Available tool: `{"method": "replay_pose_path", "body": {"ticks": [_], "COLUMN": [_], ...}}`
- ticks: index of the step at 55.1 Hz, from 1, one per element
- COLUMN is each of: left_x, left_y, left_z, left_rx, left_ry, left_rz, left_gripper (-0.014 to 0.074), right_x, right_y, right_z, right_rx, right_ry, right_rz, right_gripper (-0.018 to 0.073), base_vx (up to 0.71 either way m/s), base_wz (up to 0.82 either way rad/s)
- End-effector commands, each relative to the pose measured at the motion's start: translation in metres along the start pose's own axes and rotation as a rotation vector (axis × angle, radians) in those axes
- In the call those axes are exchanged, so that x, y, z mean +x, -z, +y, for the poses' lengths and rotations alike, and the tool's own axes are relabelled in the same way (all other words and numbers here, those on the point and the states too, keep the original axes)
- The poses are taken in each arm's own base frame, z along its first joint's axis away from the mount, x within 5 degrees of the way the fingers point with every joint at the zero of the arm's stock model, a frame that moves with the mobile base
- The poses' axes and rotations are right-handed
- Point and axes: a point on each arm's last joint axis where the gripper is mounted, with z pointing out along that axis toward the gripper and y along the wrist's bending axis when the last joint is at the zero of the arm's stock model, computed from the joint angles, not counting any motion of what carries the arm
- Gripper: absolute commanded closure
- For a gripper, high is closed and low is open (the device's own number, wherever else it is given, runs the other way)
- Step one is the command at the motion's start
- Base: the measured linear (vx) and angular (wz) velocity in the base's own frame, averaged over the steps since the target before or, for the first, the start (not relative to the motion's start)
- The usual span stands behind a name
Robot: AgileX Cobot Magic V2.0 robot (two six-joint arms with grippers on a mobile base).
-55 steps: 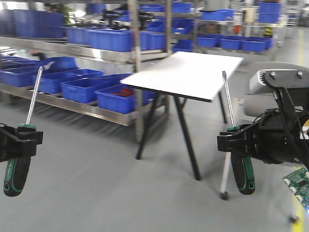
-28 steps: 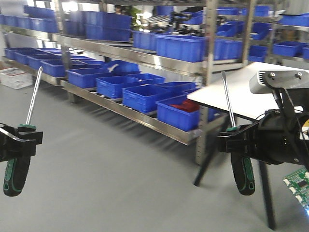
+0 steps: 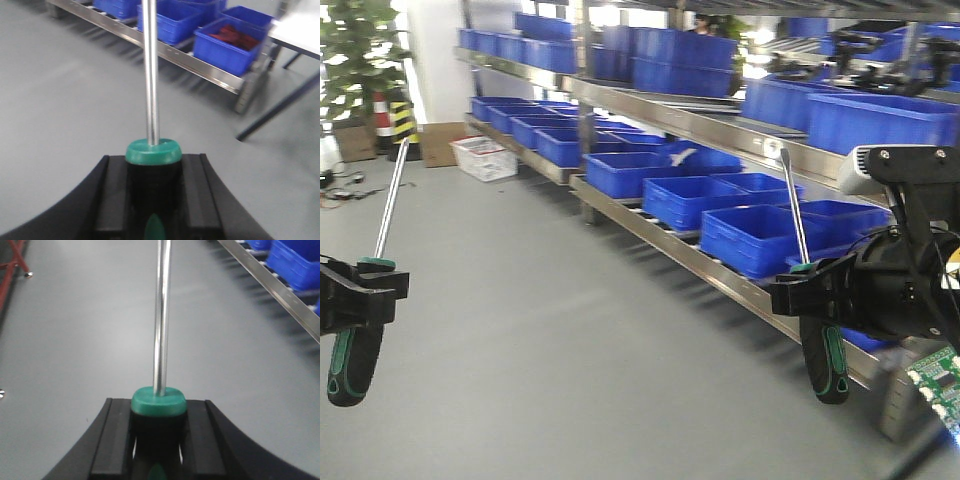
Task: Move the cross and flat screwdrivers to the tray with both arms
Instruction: 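Hold both screwdrivers while the base drives to the grey tray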
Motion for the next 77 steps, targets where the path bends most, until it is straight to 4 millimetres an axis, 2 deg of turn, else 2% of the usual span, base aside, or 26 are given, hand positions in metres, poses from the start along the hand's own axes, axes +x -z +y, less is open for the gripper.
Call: {"method": "replay_pose_path", "body": {"ticks": [1,36,77], "left_x": [-0.0185,-0.0186,-0.0186], "left_y": [0.0137,0.0137,0.0137], "left_z": [-0.0036,-0.0036,-0.0036], "left_rx": [0.004,0.004,0.004], "left_ry": [0.008,0.008,0.008], "left_rz": [-0.136,-0.137,-0.137], "left_gripper": [0.0594,0.0594,0.0594], "right_x": [-0.0199,-0.0199,-0.0198], "right_y": [0.0165,0.0165,0.0161], "right_z": [0.0014,0.0014,0.0014], "right_rx": [-0.008,-0.008,-0.009], "right_ry": [0.007,0.007,0.006], "right_rz": [-0.146,-0.146,-0.145], "right_gripper": [0.0567,0.0567,0.0567], "base_vx": [0.66,0.67,0.64], "base_wz": [0.5,0.42,0.12]}}
